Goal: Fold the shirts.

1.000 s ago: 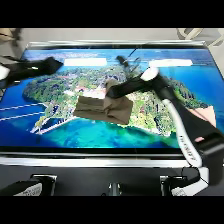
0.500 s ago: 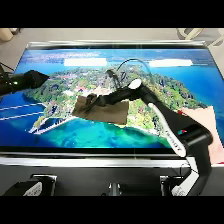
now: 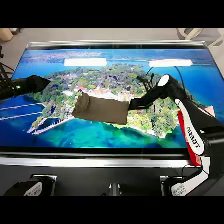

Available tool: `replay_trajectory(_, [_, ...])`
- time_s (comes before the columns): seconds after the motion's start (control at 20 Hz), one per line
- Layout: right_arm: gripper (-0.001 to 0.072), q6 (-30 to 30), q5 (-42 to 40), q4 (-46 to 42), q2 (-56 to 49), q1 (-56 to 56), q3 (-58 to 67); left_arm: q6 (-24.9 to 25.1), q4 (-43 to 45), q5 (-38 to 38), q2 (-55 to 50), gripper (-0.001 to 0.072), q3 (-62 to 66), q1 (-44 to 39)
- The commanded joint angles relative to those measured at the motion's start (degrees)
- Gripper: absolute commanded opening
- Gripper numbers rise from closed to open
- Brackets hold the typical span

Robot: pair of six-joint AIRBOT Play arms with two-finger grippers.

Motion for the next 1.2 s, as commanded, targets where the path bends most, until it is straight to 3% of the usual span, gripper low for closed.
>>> replay_trajectory(0.0, [0.0616, 1.4, -5.3, 5.4, -3.0, 1.7, -2.6, 0.0, 0.0, -0.1, 0.2, 0.0025, -0.1, 0.0])
replay_trajectory(0.1, [0.0593, 1.6, -7.1, 9.9, -4.8, 3.1, -2.6, 0.0, 0.0, -0.1, 0.3, 0.0025, -0.1, 0.0])
replay_trajectory(0.2, [0.0326, -0.2, -8.1, 15.1, -5.4, 3.7, -2.6, 0.0, 0.0, 0.0, 0.2, 0.0025, -0.1, -0.2])
replay_trajectory(0.25, [0.0093, -1.9, -8.6, 17.3, -5.4, 3.5, -2.4, 0.0, 0.0, 0.0, 0.2, 0.0025, -0.1, -0.2])
replay_trajectory(0.3, [0.0014, -3.4, -8.4, 19.1, -5.2, 2.5, -1.8, 0.0, 0.0, 0.0, 0.2, 0.0025, -0.1, -0.2])
replay_trajectory(0.4, [0.0012, -10.3, -5.0, 22.0, -3.8, -0.7, 1.3, 0.0, 0.0, 0.1, 0.2, 0.0025, -0.1, -0.2])
replay_trajectory(0.45, [0.0012, -10.5, -2.9, 21.8, -2.4, -2.9, 3.1, 0.0, 0.0, 0.1, 0.2, 0.0025, -0.1, -0.2])
replay_trajectory(0.6, [0.0012, -10.2, 2.5, 17.8, 4.1, -12.6, 7.8, 0.1, 0.0, 0.2, 0.1, 0.0025, -0.1, -0.2])
replay_trajectory(0.75, [0.0012, -5.4, 7.5, 9.3, 10.7, -24.8, 8.6, 0.1, 0.0, 0.8, 0.0, 0.0025, -0.1, -0.2])
replay_trajectory(0.9, [0.0012, -5.4, 13.1, 6.9, 15.8, -37.0, 8.6, 0.1, 0.0, 1.0, 0.1, 0.0025, -0.1, -0.2])
replay_trajectory(1.15, [0.0012, -5.5, 15.1, 4.3, 21.3, -53.9, 8.6, 0.9, 0.0, 1.0, 0.1, 0.0025, -0.1, -0.2])
